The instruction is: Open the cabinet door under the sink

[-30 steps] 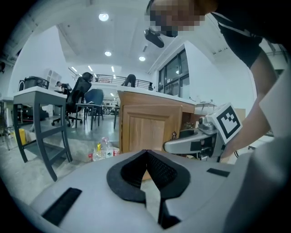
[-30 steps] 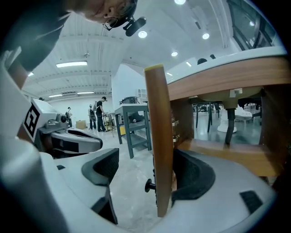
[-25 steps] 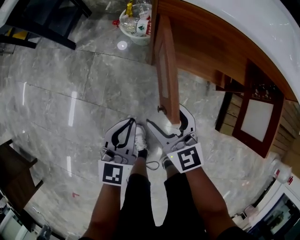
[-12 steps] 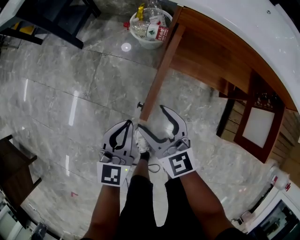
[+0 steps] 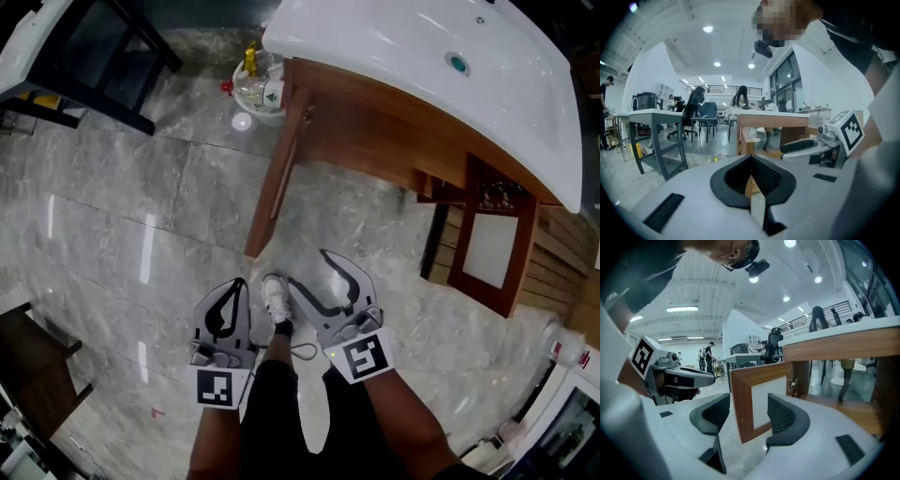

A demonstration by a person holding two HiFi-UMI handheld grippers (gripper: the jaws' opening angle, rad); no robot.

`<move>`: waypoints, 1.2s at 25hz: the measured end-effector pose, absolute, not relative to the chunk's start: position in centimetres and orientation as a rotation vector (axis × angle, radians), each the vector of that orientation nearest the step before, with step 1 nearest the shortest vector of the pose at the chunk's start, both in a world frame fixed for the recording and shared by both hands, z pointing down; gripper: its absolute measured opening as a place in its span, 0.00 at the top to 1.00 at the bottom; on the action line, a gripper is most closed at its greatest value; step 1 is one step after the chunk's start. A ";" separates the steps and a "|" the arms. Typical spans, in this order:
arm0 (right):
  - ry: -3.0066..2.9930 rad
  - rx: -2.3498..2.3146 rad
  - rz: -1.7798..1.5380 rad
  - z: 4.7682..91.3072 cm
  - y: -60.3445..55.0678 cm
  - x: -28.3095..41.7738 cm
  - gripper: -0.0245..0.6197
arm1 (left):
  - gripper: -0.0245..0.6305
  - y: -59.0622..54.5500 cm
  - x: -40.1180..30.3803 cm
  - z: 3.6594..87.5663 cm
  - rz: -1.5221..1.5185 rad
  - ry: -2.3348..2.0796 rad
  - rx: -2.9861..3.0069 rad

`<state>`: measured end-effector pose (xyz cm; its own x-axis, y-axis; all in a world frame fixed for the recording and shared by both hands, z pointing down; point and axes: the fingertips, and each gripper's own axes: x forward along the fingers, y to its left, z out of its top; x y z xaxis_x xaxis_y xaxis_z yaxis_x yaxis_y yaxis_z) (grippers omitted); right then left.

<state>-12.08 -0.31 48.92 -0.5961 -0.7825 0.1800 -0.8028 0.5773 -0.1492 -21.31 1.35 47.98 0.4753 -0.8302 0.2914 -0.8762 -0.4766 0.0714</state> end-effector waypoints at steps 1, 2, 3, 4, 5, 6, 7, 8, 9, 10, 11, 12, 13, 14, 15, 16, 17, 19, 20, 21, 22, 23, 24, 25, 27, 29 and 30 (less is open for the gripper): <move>-2.698 1.384 0.321 48.1 -0.1 -11.2 0.57 | 0.93 1.7 -20.8 47.4 0.315 -1.467 2.513; -2.692 1.409 0.316 47.2 0.2 -10.3 0.61 | 0.93 2.0 -20.1 46.8 0.311 -1.455 2.512; -2.683 1.428 0.309 46.2 0.6 -9.4 0.64 | 0.93 2.4 -19.3 46.2 0.308 -1.439 2.511; -2.665 1.424 0.290 45.3 1.1 -8.6 0.69 | 0.93 2.6 -18.5 45.4 0.304 -1.418 2.515; -2.628 1.381 0.248 44.6 1.7 -7.8 0.74 | 0.93 2.7 -17.7 44.4 0.292 -1.397 2.525; -2.577 1.313 0.189 44.0 2.3 -7.1 0.80 | 0.93 2.5 -16.8 43.1 0.273 -1.377 2.541; -2.536 1.265 0.137 43.1 2.6 -6.4 0.86 | 0.93 2.2 -15.9 41.8 0.251 -1.362 2.560; -2.515 1.255 0.100 41.9 2.7 -5.7 0.89 | 0.93 1.8 -15.0 40.3 0.231 -1.349 2.581; -2.508 1.270 0.077 40.5 2.7 -5.0 0.91 | 0.93 1.4 -14.1 38.9 0.212 -1.338 2.603; -2.505 1.294 0.062 39.1 2.7 -4.3 0.92 | 0.93 1.1 -13.3 37.4 0.196 -1.328 2.623; -2.501 1.319 0.050 37.7 2.9 -3.6 0.92 | 0.93 0.9 -12.5 35.9 0.182 -1.318 2.642; -2.495 1.345 0.035 36.3 3.3 -2.8 0.92 | 0.93 0.9 -11.8 34.3 0.170 -1.309 2.661; -2.490 1.375 0.018 34.9 3.6 -2.0 0.92 | 0.93 0.9 -11.0 32.8 0.160 -1.301 2.685; -2.491 1.415 0.002 33.4 3.9 -1.1 0.92 | 0.93 0.9 -10.2 31.4 0.151 -1.294 2.709; -2.500 1.472 -0.002 31.9 4.3 -0.1 0.92 | 0.93 1.0 -9.4 30.1 0.145 -1.288 2.729; -2.524 1.556 0.012 30.2 4.5 0.9 0.92 | 0.93 1.1 -8.6 28.9 0.145 -1.282 2.742; -2.554 1.656 0.040 28.5 4.8 1.9 0.92 | 0.93 1.2 -7.8 27.9 0.149 -1.274 2.754; -2.576 1.780 0.062 25.7 5.3 3.7 0.92 | 0.93 1.4 -6.3 25.9 0.150 -1.252 2.780; -2.571 1.802 0.048 24.6 5.5 4.6 0.92 | 0.93 1.3 -5.6 24.7 0.143 -1.238 2.794; -2.563 1.815 0.027 23.5 5.8 5.3 0.92 | 0.93 1.3 -4.8 23.4 0.131 -1.224 2.811; -2.554 1.828 0.007 22.4 6.0 6.1 0.92 | 0.93 1.4 -4.0 22.0 0.117 -1.208 2.831; -2.545 1.841 -0.009 21.4 6.4 6.8 0.92 | 0.93 1.6 -3.3 20.7 0.106 -1.190 2.851; -2.537 1.854 -0.023 20.5 6.7 7.4 0.92 | 0.93 1.9 -2.6 19.6 0.099 -1.172 2.868; -2.526 1.861 -0.036 19.7 7.2 8.0 0.92 | 0.93 2.2 -2.0 18.6 0.096 -1.156 2.882; -2.507 1.862 -0.066 18.2 8.0 9.2 0.92 | 0.93 2.9 -0.8 17.0 0.096 -1.130 2.910; -2.494 1.865 -0.101 16.6 8.6 10.1 0.92 | 0.93 3.6 0.2 15.8 0.116 -1.104 2.955; -2.490 1.866 -0.126 15.7 8.8 10.6 0.92 | 0.93 3.9 0.7 15.4 0.135 -1.090 2.982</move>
